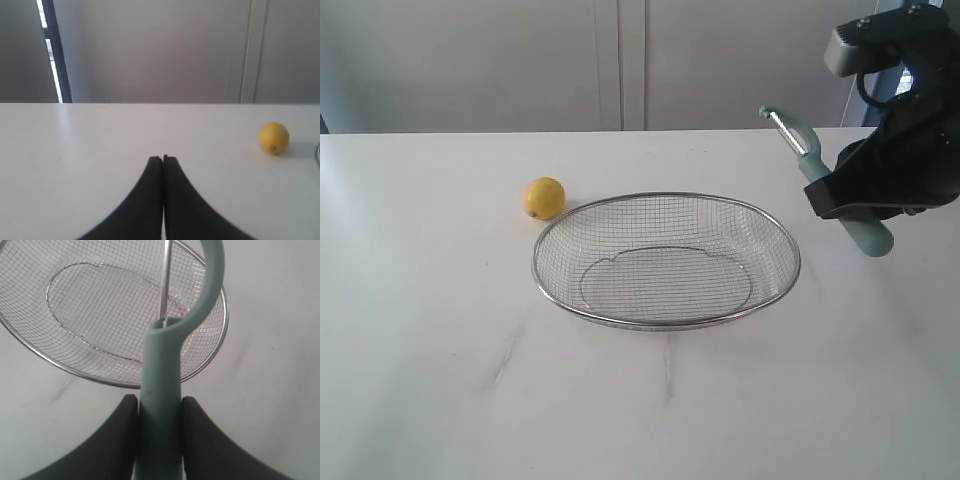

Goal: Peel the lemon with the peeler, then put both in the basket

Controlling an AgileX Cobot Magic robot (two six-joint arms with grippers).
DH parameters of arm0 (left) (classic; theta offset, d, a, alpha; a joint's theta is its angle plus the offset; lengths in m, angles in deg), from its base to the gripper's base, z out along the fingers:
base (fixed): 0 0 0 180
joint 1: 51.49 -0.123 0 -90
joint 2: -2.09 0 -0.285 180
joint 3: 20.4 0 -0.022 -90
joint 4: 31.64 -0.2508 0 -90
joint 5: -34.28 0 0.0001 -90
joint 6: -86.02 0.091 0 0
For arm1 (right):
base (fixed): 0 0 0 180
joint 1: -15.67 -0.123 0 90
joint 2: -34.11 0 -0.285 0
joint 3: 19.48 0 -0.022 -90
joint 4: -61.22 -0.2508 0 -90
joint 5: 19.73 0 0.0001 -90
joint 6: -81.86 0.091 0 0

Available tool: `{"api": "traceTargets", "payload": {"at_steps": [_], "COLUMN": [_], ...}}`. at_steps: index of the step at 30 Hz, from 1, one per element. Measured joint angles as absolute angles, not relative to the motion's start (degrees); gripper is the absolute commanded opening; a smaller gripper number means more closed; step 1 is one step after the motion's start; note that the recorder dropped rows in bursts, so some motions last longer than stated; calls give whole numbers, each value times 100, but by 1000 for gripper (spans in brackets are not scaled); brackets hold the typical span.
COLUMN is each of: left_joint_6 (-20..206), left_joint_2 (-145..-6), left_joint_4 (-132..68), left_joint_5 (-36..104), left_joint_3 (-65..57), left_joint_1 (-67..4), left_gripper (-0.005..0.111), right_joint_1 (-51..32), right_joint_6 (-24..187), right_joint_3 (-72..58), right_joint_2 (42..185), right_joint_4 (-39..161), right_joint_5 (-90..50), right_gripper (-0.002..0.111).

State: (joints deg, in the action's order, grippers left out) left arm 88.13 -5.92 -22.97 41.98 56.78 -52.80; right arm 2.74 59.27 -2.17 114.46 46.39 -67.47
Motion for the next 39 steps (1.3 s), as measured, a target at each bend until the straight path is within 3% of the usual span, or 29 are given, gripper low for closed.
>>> {"api": "traceTargets", "payload": {"at_steps": [13,24,30,39], "left_joint_6": [6683,5801,5549,5675], "left_joint_2": [-587,-2467,-4136,-6178], "left_joint_4": [-2222,-3164,-4706,-6138], "left_joint_5": [7161,7023,5818,1909], "left_joint_3": [5678,4344,2979,1192], "left_joint_1": [-5280,-5280,-5280,-5279], "left_gripper": [0,0,0,0], "right_joint_1": [274,274,274,274], "right_joint_6": [5952,5961,5961,5964], "right_joint_3": [-217,-217,-217,-217], "right_joint_2": [11446,11446,11446,11446], "right_joint_4": [4639,4639,4639,4639], "right_joint_5": [-6747,-6747,-6747,-6747], "right_gripper": [0,0,0,0]}}
